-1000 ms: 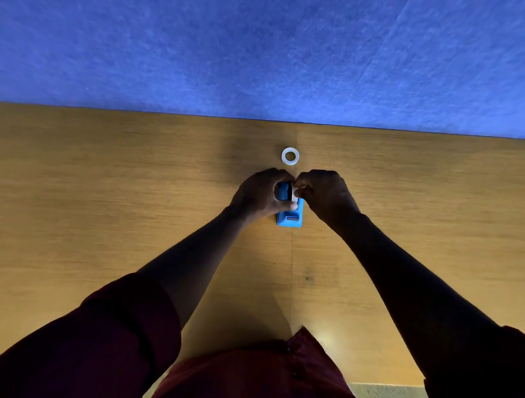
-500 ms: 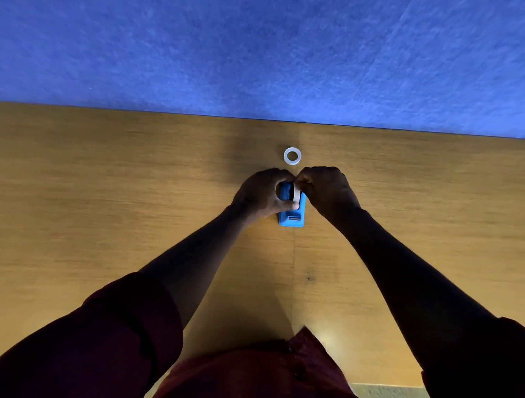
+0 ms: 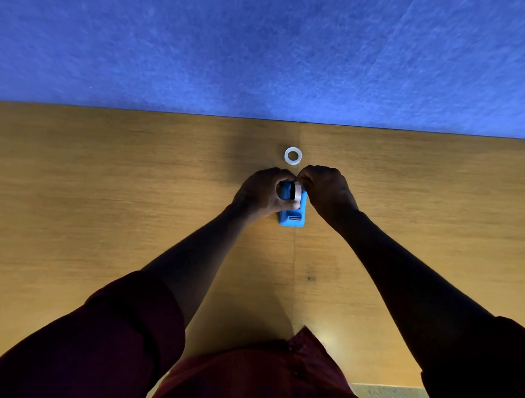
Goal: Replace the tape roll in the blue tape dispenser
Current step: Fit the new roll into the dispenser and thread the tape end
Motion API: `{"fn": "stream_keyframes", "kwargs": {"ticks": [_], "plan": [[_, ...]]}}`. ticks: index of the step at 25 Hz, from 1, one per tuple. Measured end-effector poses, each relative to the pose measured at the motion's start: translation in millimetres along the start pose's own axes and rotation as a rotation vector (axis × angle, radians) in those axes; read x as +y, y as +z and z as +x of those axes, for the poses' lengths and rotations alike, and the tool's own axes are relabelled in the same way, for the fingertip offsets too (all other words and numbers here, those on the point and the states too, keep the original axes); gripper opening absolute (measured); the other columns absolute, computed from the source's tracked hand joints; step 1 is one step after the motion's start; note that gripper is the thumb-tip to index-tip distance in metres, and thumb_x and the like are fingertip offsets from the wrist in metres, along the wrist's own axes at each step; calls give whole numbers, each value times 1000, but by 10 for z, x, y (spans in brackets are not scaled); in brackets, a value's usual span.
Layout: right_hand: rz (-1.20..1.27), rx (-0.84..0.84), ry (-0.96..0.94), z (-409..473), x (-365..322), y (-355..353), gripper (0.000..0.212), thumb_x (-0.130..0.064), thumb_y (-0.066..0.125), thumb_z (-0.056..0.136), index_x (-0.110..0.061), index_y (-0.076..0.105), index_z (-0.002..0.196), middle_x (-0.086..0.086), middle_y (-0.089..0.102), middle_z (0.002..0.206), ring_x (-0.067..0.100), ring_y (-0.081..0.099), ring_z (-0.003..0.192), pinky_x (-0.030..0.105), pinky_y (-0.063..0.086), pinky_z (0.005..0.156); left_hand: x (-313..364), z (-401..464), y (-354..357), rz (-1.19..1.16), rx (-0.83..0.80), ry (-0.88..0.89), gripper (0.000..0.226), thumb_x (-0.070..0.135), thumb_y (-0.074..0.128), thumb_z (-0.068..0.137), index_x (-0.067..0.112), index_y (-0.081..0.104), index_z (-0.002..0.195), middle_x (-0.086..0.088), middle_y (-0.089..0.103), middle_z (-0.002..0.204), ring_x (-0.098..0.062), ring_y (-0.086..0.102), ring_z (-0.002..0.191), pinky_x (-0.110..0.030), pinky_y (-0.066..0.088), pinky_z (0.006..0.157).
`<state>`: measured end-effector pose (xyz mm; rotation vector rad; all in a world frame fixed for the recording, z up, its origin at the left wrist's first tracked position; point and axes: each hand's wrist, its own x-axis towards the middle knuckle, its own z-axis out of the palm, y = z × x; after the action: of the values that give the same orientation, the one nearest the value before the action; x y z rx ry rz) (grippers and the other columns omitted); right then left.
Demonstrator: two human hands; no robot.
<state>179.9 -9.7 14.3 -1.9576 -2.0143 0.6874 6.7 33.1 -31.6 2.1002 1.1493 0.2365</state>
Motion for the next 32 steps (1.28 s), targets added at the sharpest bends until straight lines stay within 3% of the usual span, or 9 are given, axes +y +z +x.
{"fn": "stream_keyframes", "kwargs": {"ticks": [7, 14, 18, 21, 24, 28, 32], "plan": [[114, -22, -24, -59, 71, -64, 11, -13, 64, 95, -11, 72, 101, 3, 73, 92, 15, 68, 81, 23, 49, 68, 15, -8, -11, 2, 3, 22, 51, 44, 85, 75, 25, 63, 117, 6, 69, 115, -4, 60, 99, -22, 51, 81], [-93, -53, -122, 12, 83, -63, 13, -17, 61, 97, -12, 70, 105, 3, 72, 94, 15, 67, 80, 30, 56, 71, 25, 1, -26, 5, -2, -13, 50, 45, 86, 73, 29, 62, 115, 8, 70, 113, 0, 58, 95, -10, 38, 70], [-156, -43, -134, 37, 72, -44, 11, -21, 60, 97, -13, 65, 103, 2, 65, 91, 13, 62, 75, 24, 49, 62, 41, 5, -16, 19, 5, -6, 52, 43, 86, 73, 25, 62, 115, 6, 70, 113, -7, 63, 99, -19, 49, 76], [-179, -55, -129, 40, 71, -19, 14, -19, 63, 94, -11, 61, 105, 4, 63, 93, 15, 62, 76, 27, 52, 62, 67, 1, -14, 25, 12, -5, 53, 43, 86, 73, 22, 62, 116, 4, 70, 113, -10, 65, 100, -30, 57, 82], [-162, -34, -121, 25, 75, 11, 13, -18, 63, 93, -9, 60, 103, 5, 62, 93, 16, 62, 74, 24, 48, 59, 90, 0, -27, 36, 11, 9, 53, 42, 86, 74, 20, 62, 116, 2, 70, 113, -12, 65, 100, -34, 57, 84], [-168, -1, -119, -11, 93, 50, 12, -20, 60, 94, -10, 59, 100, 4, 61, 91, 9, 53, 68, 13, 31, 52, 104, -26, -35, 14, 6, 9, 55, 40, 85, 76, 19, 60, 120, 0, 69, 116, -13, 64, 104, -36, 57, 87], [-132, 24, -58, -45, 94, 87, 12, -24, 53, 97, -13, 57, 96, 1, 58, 87, 13, 53, 66, 21, 36, 51, 49, -121, -67, -138, -69, -2, 77, 40, 88, 72, 20, 51, 136, 2, 62, 133, -11, 57, 119, -36, 53, 98]]}}
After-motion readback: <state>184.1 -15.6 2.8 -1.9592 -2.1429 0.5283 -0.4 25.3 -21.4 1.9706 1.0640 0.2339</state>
